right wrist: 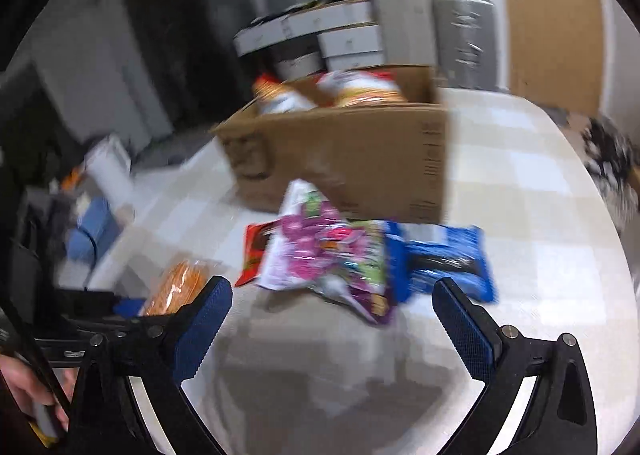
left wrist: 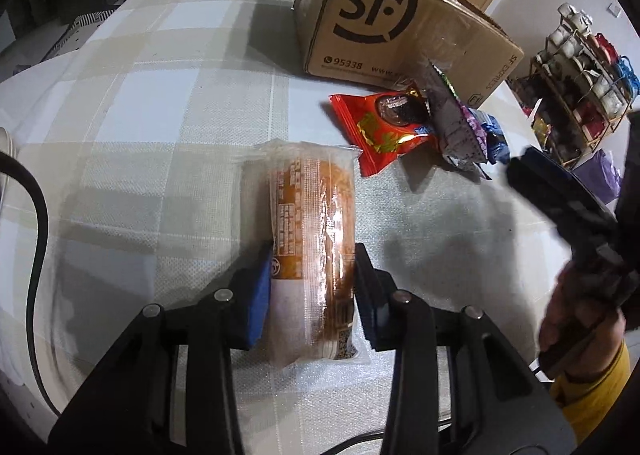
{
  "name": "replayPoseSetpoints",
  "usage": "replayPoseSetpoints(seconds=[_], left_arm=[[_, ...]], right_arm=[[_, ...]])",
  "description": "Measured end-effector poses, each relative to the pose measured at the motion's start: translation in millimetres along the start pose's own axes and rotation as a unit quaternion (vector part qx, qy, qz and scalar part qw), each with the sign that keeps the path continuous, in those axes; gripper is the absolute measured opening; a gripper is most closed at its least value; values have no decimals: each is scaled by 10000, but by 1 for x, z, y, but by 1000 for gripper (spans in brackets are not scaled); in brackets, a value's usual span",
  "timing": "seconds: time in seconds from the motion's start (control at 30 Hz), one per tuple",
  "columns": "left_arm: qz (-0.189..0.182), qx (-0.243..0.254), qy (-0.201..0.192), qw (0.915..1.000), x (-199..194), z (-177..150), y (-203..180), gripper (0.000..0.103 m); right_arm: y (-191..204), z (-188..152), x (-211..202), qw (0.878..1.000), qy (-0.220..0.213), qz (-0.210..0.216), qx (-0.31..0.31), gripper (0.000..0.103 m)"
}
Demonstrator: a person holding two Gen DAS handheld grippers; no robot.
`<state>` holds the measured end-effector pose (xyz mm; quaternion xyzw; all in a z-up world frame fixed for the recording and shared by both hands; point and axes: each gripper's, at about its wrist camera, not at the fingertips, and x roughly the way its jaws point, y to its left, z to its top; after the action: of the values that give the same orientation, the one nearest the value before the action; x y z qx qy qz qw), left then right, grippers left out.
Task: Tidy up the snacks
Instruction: 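Lift the bread roll pack with the left tool while the right tool grasps the purple-pink bag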
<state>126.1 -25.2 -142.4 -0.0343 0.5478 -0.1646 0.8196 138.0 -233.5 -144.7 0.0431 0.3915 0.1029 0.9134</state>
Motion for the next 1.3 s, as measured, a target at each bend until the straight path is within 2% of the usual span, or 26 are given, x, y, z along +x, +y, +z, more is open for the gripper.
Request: replayPoseSetpoints(seconds=[0.1, 0.17, 0.2, 0.23, 0.3, 0.37, 0.53, 0.63, 0.8, 1.0, 1.3], left_arm=[[-115, 25, 30, 9999, 7, 2, 0, 34], [-227, 6, 43, 9997, 8, 3, 6, 34], [-282, 11, 59, 9996, 8, 3, 8, 34], [-316, 4, 67, 9995, 8, 4, 10, 34], [-379, -33, 84, 9992, 7, 3, 12, 34], [-441, -86, 106, 9989, 7, 4, 12, 34], [-580, -158, 158, 9981, 8, 5, 12, 34], [-559, -136, 158, 9982, 9, 5, 9, 34], [-534, -115, 128, 9984, 9, 3, 7, 34], [-562, -141, 136, 9982, 10, 3, 8, 34], [-732, -51, 228, 9970, 10, 0, 2, 34]], right_arm=[[23, 5, 17, 9981, 52, -332, -517, 102], [32, 7, 28, 9951, 59, -590, -788, 97], [35, 8, 33, 9942, 93, -623, -873, 86], [37, 11, 39, 9934, 172, -641, -938, 70], [38, 11, 49, 9920, 351, -723, -972, 59], [35, 10, 52, 9926, 366, -694, -924, 58], [27, 10, 49, 9949, 405, -533, -757, 48], [24, 9, 45, 9957, 383, -443, -716, 41], [18, 3, 31, 9977, 353, -230, -531, 35], [9, 0, 10, 9993, 223, 247, -169, 30], [4, 0, -18, 9963, -36, 810, 290, 29]])
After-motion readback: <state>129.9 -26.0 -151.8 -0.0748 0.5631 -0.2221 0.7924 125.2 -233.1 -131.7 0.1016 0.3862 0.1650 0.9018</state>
